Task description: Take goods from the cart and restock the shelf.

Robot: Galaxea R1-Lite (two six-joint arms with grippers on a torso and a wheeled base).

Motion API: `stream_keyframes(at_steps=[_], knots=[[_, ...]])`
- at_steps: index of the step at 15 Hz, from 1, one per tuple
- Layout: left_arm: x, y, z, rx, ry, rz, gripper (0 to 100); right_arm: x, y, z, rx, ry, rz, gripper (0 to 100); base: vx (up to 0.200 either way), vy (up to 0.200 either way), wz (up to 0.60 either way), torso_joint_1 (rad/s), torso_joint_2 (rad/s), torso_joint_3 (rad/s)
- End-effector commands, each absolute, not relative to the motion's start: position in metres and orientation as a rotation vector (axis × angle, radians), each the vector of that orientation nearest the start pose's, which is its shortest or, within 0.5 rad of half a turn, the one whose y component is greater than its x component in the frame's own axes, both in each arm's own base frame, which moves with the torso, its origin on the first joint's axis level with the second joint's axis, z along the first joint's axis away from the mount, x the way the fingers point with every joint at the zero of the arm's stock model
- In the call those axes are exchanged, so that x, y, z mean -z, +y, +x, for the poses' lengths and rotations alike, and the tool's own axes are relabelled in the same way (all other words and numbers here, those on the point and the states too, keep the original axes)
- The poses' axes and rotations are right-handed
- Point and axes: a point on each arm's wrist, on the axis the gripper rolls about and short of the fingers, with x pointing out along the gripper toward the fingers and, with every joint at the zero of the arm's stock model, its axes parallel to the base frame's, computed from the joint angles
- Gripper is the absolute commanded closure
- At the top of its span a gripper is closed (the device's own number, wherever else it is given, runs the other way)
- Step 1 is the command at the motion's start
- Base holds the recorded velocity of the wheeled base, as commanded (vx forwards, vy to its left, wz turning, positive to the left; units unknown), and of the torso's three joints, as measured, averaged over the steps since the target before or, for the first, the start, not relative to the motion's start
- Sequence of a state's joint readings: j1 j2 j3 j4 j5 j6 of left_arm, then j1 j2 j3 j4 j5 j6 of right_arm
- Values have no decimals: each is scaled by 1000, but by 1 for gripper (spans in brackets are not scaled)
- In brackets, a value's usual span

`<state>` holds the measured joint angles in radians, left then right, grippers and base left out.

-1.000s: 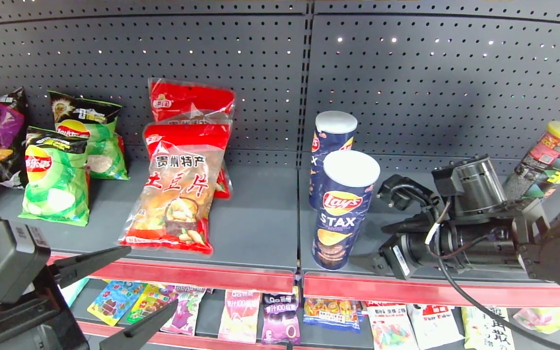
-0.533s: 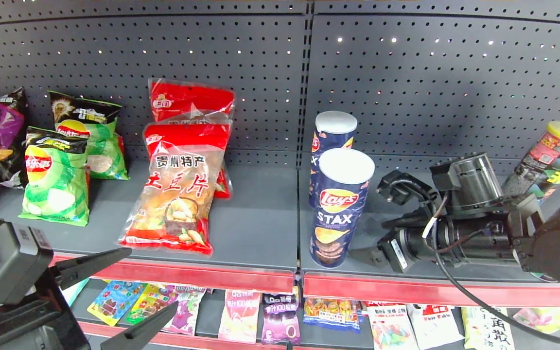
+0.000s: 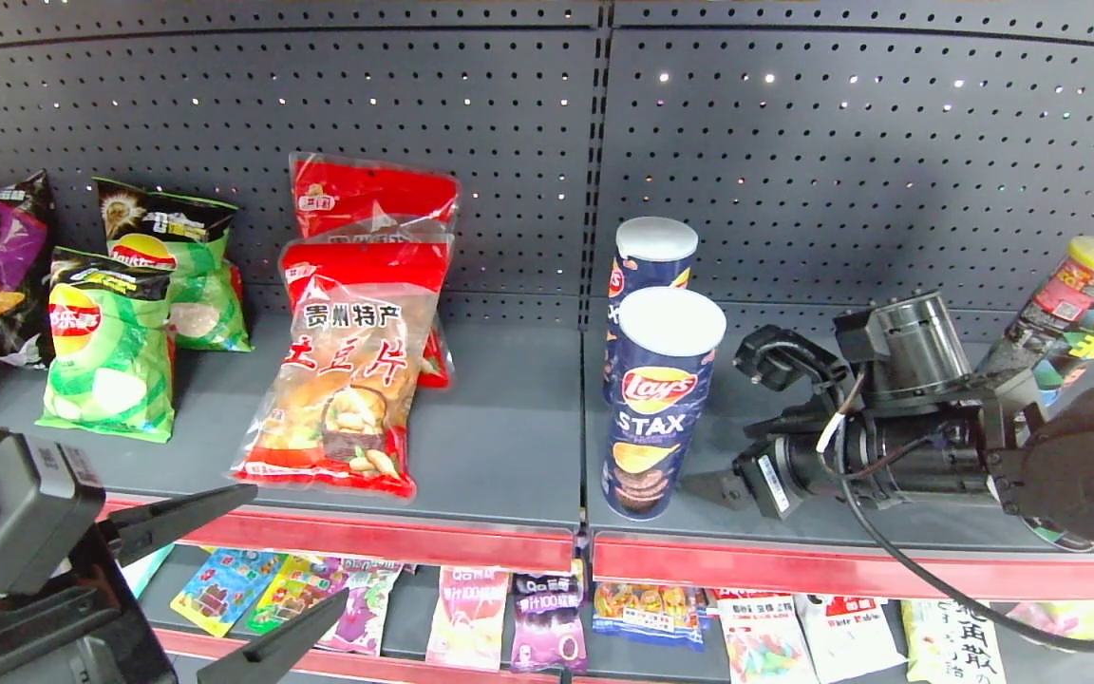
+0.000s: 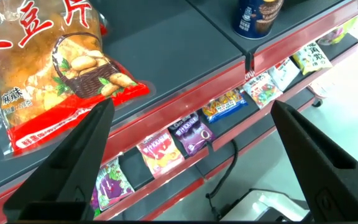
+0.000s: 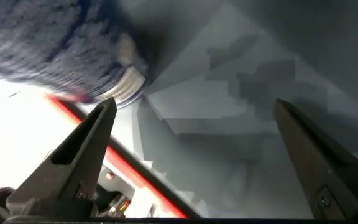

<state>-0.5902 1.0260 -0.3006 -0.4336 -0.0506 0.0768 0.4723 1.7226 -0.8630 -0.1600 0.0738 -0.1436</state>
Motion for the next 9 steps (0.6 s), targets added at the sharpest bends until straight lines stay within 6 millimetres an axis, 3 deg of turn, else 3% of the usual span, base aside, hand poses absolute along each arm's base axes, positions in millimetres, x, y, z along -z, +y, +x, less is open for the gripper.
stream_keyframes(at_steps=[1,9], knots=[[-168,-70,102,648,263,153,0,-147,137,265,-571,655,-275,0,0,0,0,0,0,0],[-168,-70,102,648,263,153,0,-147,140,270,-573,653,-277,0,0,0,0,0,0,0]])
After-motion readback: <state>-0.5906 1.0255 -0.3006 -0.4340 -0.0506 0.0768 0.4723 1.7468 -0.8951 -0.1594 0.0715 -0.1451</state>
